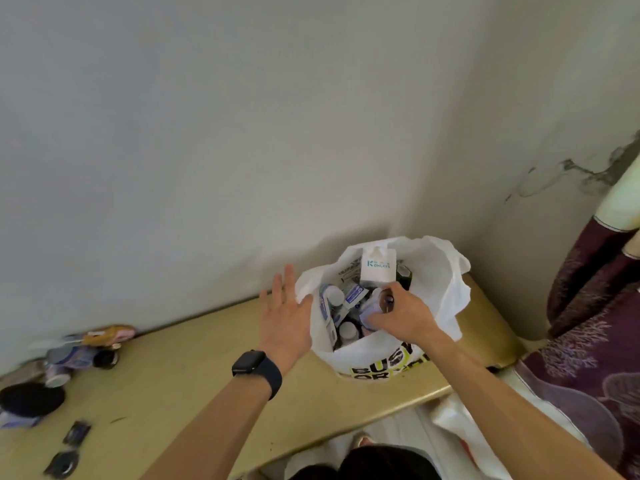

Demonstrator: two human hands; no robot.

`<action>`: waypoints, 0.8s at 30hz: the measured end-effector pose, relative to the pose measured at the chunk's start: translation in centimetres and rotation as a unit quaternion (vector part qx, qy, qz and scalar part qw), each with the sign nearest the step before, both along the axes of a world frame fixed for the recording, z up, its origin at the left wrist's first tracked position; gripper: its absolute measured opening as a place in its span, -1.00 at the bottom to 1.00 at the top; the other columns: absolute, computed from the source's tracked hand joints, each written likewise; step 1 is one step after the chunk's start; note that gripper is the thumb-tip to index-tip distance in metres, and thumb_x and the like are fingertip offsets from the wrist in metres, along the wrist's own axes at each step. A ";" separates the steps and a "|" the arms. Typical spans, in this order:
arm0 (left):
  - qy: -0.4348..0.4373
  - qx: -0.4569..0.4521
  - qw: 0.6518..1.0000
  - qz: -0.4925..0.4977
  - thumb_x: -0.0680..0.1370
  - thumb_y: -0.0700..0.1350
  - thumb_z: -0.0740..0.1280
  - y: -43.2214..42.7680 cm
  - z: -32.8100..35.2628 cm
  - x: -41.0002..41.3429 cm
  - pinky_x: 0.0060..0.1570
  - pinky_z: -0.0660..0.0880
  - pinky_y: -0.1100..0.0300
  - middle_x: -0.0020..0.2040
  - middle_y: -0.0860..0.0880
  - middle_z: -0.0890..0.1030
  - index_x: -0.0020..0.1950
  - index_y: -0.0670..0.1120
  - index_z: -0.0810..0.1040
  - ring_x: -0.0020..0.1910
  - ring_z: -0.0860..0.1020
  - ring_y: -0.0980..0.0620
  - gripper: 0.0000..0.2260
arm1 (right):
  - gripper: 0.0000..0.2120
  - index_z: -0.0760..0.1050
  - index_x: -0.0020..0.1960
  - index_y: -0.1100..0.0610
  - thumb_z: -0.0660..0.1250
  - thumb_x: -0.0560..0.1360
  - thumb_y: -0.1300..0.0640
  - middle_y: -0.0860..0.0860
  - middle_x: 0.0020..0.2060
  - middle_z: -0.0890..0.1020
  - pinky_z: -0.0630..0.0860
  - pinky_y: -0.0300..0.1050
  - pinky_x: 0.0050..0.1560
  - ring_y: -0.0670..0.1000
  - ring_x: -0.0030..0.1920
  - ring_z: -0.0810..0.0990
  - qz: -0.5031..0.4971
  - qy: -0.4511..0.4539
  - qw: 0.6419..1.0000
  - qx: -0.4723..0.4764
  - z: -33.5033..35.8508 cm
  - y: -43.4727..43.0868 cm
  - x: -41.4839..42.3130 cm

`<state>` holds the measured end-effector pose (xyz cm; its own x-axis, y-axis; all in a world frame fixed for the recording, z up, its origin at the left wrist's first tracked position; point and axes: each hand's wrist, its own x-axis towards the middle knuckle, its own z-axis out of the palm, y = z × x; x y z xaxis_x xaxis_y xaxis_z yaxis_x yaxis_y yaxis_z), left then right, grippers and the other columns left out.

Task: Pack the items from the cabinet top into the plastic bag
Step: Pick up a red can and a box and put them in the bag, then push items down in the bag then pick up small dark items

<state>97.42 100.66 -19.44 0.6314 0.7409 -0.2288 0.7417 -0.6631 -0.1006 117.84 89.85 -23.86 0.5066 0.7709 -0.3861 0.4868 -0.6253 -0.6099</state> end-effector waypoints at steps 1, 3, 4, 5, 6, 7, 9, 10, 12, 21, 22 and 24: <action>0.009 -0.035 0.999 0.026 0.49 -0.20 0.28 0.0 0.2 -0.3 0.45 0.15 -0.13 0.60 -0.20 -0.04 0.43 0.02 0.37 0.55 0.03 -0.23 -0.49 | -0.39 0.35 0.25 0.03 0.46 0.30 -0.13 0.00 0.02 0.49 0.47 -0.09 -0.07 0.08 0.04 0.53 0.023 -0.012 1.000 -0.010 -0.5 0.5 -0.2; 0.003 -0.069 0.997 0.034 0.50 -0.18 0.26 0.0 0.4 -0.9 0.29 0.33 -0.03 0.49 -0.11 0.27 0.40 0.01 0.40 0.43 0.26 -0.14 -0.55 | -0.43 0.36 0.23 0.07 0.45 0.31 -0.09 -0.01 -0.02 0.44 0.48 -0.09 -0.04 0.10 0.13 0.47 0.060 -0.025 0.998 -0.021 -1.3 1.4 -0.7; -0.003 -0.066 0.997 0.026 0.50 -0.19 0.26 -0.1 0.6 -1.0 0.23 0.37 0.00 0.42 -0.07 0.36 0.39 0.00 0.41 0.36 0.33 -0.11 -0.56 | -0.42 0.36 0.24 0.08 0.46 0.31 -0.07 -0.02 -0.01 0.45 0.49 -0.08 -0.02 0.10 0.14 0.47 0.077 -0.030 0.996 -0.030 -1.6 1.7 -1.0; -0.012 -0.059 0.998 0.018 0.50 -0.19 0.25 -0.1 0.7 -1.1 0.20 0.39 0.02 0.38 -0.04 0.41 0.40 0.00 0.40 0.32 0.37 -0.10 -0.55 | -0.41 0.35 0.26 0.09 0.46 0.31 -0.06 0.00 0.04 0.47 0.50 -0.06 0.01 0.11 0.15 0.48 0.089 -0.037 0.995 -0.040 -2.0 2.1 -1.2; -0.024 -0.060 0.998 0.018 0.50 -0.20 0.25 -0.1 0.9 -0.9 0.18 0.40 0.03 0.36 -0.03 0.44 0.42 0.00 0.38 0.30 0.40 -0.09 -0.53 | -0.39 0.34 0.28 0.08 0.46 0.32 -0.05 0.02 0.10 0.48 0.49 -0.04 0.04 0.12 0.17 0.48 0.095 -0.049 0.993 -0.045 -2.5 2.4 -1.3; -0.040 -0.068 0.997 0.022 0.50 -0.21 0.25 -0.1 1.2 -0.7 0.17 0.42 0.03 0.35 -0.02 0.44 0.44 0.00 0.35 0.28 0.42 -0.09 -0.50 | -0.40 0.34 0.29 0.07 0.45 0.33 -0.04 0.04 0.16 0.49 0.47 -0.03 0.08 0.13 0.18 0.48 0.094 -0.065 0.992 -0.050 -3.1 2.6 -1.3; -0.080 -0.095 0.992 0.027 0.49 -0.22 0.24 0.0 1.9 0.2 0.14 0.45 0.03 0.36 -0.03 0.44 0.48 -0.01 0.32 0.27 0.43 -0.11 -0.46 | -0.41 0.32 0.33 0.05 0.42 0.36 -0.01 0.08 0.24 0.51 0.41 -0.01 0.15 0.16 0.22 0.48 0.096 -0.101 0.989 -0.051 -3.9 2.8 -1.2; -0.099 -0.109 0.989 0.025 0.50 -0.23 0.24 0.0 2.2 0.7 0.11 0.45 0.03 0.37 -0.04 0.43 0.50 -0.02 0.30 0.26 0.43 -0.12 -0.45 | -0.40 0.30 0.37 0.05 0.40 0.37 0.04 0.11 0.28 0.49 0.40 0.01 0.20 0.17 0.26 0.46 0.101 -0.108 0.987 -0.055 -4.2 2.7 -0.9; -0.125 -0.126 0.984 0.015 0.50 -0.23 0.24 -0.1 2.7 1.7 0.00 0.41 0.08 0.35 -0.05 0.43 0.50 -0.04 0.30 0.22 0.45 -0.14 -0.45 | -0.40 0.29 0.43 0.08 0.35 0.41 0.13 0.12 0.35 0.43 0.42 0.03 0.26 0.17 0.35 0.37 0.106 -0.108 0.987 -0.054 -4.3 2.2 -0.5; -0.241 -0.243 0.937 0.069 0.51 -0.28 0.25 0.2 1.9 4.1 0.12 0.47 0.03 0.34 -0.16 0.44 0.47 -0.10 0.28 0.22 0.48 -0.17 -0.48 | -0.33 0.38 0.37 0.02 0.44 0.29 0.05 0.16 0.54 0.13 -0.04 0.28 0.45 0.22 0.56 -0.03 -0.006 -0.437 0.898 -0.051 -0.8 -5.0 2.9; -0.261 -0.252 0.928 0.087 0.52 -0.29 0.25 0.4 1.8 4.2 0.16 0.47 0.03 0.41 -0.13 0.41 0.50 -0.09 0.23 0.27 0.46 -0.15 -0.45 | -0.28 0.35 0.41 0.03 0.44 0.27 0.11 0.18 0.55 0.07 -0.07 0.33 0.44 0.24 0.57 -0.07 -0.036 -0.461 0.886 -0.040 -0.5 -5.9 3.7; -0.312 -0.272 0.902 0.122 0.52 -0.30 0.28 0.9 1.9 4.5 0.18 0.45 0.06 0.48 -0.04 0.35 0.52 -0.06 0.17 0.29 0.46 -0.09 -0.40 | -0.24 0.28 0.46 0.00 0.36 0.29 0.23 0.22 0.55 0.06 0.02 0.40 0.40 0.31 0.55 -0.02 -0.092 -0.448 0.889 -0.033 0.7 -7.3 5.1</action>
